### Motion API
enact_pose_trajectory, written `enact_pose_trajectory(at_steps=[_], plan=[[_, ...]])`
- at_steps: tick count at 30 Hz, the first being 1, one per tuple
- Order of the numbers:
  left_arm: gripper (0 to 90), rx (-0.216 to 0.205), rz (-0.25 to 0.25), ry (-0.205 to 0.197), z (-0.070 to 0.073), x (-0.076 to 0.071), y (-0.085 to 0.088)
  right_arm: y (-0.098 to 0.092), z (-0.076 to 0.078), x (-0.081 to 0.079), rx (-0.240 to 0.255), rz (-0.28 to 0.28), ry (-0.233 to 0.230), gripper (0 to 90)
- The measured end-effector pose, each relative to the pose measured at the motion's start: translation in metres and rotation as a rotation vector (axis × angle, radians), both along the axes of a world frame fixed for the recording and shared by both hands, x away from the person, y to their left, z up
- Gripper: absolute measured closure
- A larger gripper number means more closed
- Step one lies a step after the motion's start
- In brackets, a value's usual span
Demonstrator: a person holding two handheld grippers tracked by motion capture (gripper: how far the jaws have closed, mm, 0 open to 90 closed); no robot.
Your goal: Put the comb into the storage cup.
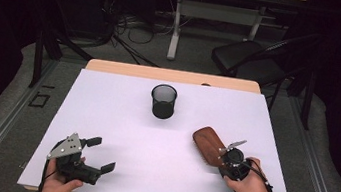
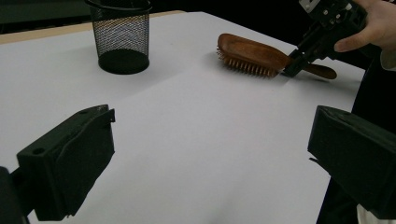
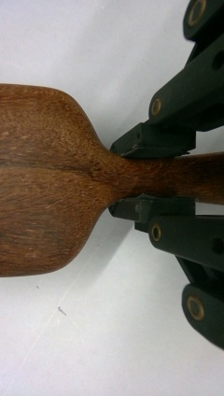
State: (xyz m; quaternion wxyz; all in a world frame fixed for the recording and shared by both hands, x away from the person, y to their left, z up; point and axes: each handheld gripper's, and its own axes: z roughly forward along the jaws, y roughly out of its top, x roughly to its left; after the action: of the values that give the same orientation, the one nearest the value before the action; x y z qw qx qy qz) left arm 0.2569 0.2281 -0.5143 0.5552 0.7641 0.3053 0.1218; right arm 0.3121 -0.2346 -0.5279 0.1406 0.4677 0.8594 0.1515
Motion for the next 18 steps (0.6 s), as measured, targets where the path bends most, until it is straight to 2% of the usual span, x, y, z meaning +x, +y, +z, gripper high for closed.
enact_pose_trajectory(at_steps=[1, 2, 4, 7, 18], plan=[[0.4, 0.001, -0.002, 0.001, 0.0, 0.0, 0.0, 0.0, 0.001, 0.0, -0.003, 0.005, 0.002, 72.7], [0.4, 0.001, -0.003, 0.001, 0.0, 0.0, 0.0, 0.0, 0.0, -0.001, 0.009, 0.002, -0.014, 72.7], [0.4, 0.001, -0.003, 0.001, 0.0, 0.0, 0.0, -0.001, 0.002, -0.002, -0.003, 0.006, -0.011, 72.7], [0.5, 0.002, -0.003, 0.0, 0.0, 0.0, 0.0, -0.001, 0.002, -0.004, 0.028, 0.0, -0.034, 72.7], [0.4, 0.001, -0.003, 0.002, 0.0, 0.0, 0.0, 0.0, 0.01, -0.009, 0.075, 0.0, -0.098, 72.7]])
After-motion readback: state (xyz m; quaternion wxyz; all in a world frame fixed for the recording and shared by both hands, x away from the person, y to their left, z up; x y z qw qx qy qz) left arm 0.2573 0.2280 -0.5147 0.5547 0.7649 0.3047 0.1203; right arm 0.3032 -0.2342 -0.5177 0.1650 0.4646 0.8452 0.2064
